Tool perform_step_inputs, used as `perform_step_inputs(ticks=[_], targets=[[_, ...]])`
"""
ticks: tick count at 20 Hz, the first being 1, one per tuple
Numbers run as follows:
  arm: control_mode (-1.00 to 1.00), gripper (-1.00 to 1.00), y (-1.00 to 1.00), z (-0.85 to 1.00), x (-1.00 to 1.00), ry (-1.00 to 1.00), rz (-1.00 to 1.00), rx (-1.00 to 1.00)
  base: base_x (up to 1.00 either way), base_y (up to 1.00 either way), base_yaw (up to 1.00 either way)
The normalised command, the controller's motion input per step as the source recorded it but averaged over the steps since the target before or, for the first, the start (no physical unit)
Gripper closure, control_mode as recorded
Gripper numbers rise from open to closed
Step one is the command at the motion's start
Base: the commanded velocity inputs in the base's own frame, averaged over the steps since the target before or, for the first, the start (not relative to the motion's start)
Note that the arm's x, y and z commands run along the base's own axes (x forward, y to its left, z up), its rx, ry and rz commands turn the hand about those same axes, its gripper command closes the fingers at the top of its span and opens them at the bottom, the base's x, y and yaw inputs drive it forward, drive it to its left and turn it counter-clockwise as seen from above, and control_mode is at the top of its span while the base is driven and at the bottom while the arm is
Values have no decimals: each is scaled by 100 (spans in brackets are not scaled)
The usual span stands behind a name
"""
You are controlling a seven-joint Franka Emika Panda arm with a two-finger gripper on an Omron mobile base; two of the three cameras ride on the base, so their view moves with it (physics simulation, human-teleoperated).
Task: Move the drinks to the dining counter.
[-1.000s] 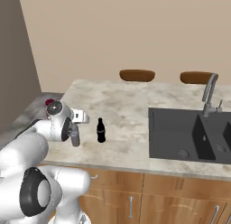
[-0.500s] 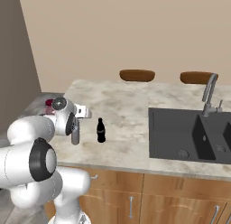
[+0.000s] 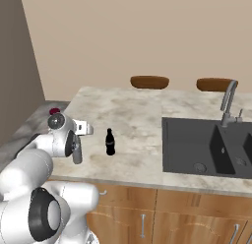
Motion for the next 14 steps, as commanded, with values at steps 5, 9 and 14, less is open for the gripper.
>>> perform_step_inputs(ticks=[5, 9, 14], targets=[[-100, 100, 0, 0, 0, 0, 0, 0, 0, 0, 0], [-100, 100, 0, 0, 0, 0, 0, 0, 0, 0, 0], [-100, -100, 0, 0, -1, -1, 0, 0, 0, 0, 0]])
